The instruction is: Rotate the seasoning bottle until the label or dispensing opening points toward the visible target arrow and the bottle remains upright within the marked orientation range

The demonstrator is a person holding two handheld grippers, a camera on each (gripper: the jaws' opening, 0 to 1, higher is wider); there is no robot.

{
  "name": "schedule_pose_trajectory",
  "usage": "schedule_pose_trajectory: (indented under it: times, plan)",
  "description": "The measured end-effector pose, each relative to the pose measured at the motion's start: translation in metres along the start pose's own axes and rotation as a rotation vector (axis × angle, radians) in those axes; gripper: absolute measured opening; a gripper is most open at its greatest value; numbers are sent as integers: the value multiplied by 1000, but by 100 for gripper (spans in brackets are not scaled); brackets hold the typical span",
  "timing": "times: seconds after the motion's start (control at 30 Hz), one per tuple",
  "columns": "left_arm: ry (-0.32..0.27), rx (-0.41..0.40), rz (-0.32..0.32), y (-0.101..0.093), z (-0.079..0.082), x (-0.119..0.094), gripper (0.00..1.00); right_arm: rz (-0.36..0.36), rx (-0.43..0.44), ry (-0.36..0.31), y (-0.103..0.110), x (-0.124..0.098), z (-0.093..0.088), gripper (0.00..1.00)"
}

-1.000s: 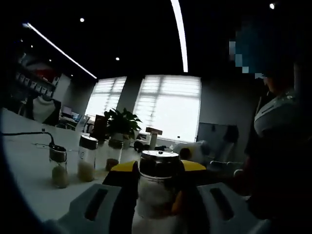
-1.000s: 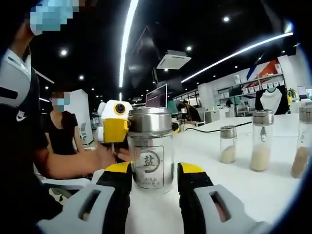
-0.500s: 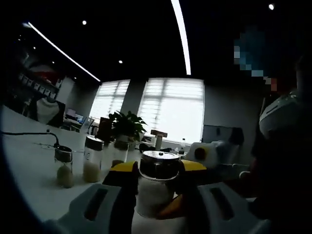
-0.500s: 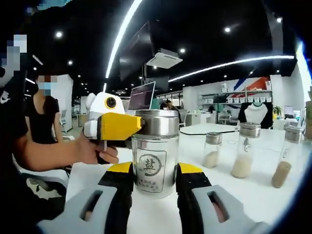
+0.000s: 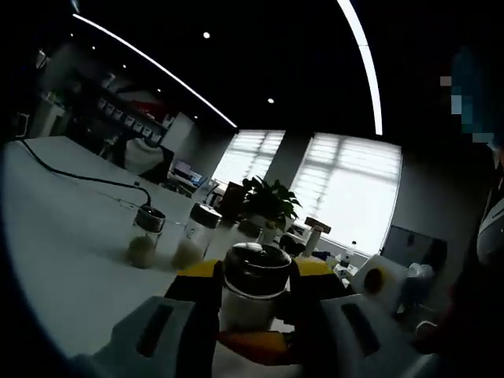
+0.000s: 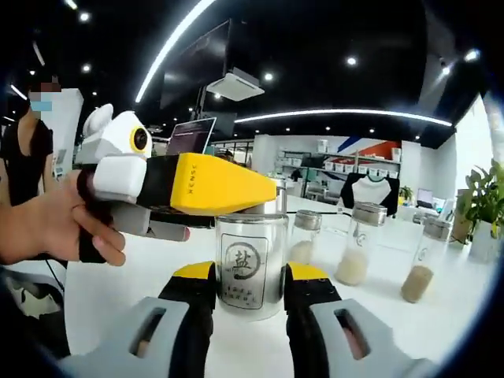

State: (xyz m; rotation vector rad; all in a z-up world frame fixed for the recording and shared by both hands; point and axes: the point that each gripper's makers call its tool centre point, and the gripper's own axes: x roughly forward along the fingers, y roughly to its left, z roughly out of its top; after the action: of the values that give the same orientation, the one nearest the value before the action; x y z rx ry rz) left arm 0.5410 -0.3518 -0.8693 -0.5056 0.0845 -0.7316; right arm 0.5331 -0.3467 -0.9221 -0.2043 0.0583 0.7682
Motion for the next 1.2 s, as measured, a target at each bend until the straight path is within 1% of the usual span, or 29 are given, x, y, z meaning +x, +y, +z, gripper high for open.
schedule_pose_trajectory:
  times: [0.03,0.13,0.23,0.33,0.37,0.47,0.5,0.53,0.6,0.63,0.67,0.7,0.77,0.87,0.93,1.03,1.1,1.13,1.17,1.2]
  plan:
    - [0,-6,18,1,0,0,36,-4,-1,1,0,0,0,31]
    - [0,32,56,0,-1,-1,35,-48,-28,7,-1,1,-2,31]
    - [12,58,90,2,-7,1,36,-90,-61,36,-3,2,-8,31]
    - [8,61,99,3,-7,1,35,-109,-77,38,-4,2,-9,32]
    - [17,72,92,4,-8,1,35,-107,-76,38,-5,1,-9,32]
    - [25,76,79,8,-5,-1,35,-56,-58,15,-2,2,-8,32]
    - [25,77,76,9,-4,-1,35,-15,-32,1,2,3,-7,32]
    - [33,85,72,12,-4,0,35,9,-19,-5,4,4,-6,32]
    - [52,127,77,18,-4,0,35,13,-36,-9,2,3,-4,35]
    - [54,147,80,20,-4,0,35,24,-50,-7,2,4,-4,36]
    - [52,156,81,23,-2,-1,35,32,-47,-2,2,4,-5,36]
    - [51,161,79,26,-1,-1,35,61,-38,10,4,3,-7,36]
    - [52,192,57,30,2,-3,35,74,-23,19,3,1,-11,36]
    - [42,225,62,40,8,-6,35,112,21,5,4,-5,-12,36]
    - [53,246,67,50,10,-8,35,145,54,-2,6,-11,-13,36]
    - [65,297,64,63,11,-13,35,167,45,-8,7,-18,-17,37]
    - [78,320,55,68,10,-15,35,174,26,4,8,-22,-20,37]
    - [81,316,59,70,10,-15,35,174,24,5,8,-23,-20,37]
    - [92,304,72,75,8,-16,35,173,20,12,7,-25,-21,37]
    - [95,311,68,77,7,-17,35,168,16,17,5,-26,-23,37]
